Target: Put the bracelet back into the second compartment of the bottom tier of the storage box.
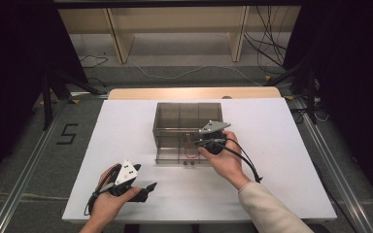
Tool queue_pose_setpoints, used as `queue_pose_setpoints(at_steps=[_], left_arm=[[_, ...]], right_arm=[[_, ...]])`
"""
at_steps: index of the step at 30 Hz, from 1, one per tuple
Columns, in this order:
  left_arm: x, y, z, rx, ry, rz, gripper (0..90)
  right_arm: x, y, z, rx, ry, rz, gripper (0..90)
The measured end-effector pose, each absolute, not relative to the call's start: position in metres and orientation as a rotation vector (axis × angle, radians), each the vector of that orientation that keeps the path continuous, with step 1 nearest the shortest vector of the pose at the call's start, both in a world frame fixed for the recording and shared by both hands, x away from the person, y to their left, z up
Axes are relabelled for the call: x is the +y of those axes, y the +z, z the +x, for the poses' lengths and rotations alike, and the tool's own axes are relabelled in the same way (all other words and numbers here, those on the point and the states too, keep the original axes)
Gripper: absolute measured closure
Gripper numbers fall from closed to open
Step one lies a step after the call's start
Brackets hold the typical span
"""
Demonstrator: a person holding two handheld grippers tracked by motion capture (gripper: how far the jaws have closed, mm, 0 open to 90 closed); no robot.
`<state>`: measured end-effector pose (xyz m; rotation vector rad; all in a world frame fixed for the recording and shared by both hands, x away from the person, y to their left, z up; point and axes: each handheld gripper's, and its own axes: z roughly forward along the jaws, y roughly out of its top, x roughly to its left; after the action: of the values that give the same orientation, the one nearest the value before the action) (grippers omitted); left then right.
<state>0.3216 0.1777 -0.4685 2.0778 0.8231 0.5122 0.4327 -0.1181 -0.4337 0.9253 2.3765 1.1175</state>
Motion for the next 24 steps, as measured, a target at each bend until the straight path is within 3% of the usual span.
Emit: queue_pose_setpoints(at_steps=[24], left_arm=[[0.178,-0.469,0.322,0.817,0.51,2.083,17.2]], right_arm=[[-0.107,-0.447,0.435,2.363,1.051,0.89,87.5]])
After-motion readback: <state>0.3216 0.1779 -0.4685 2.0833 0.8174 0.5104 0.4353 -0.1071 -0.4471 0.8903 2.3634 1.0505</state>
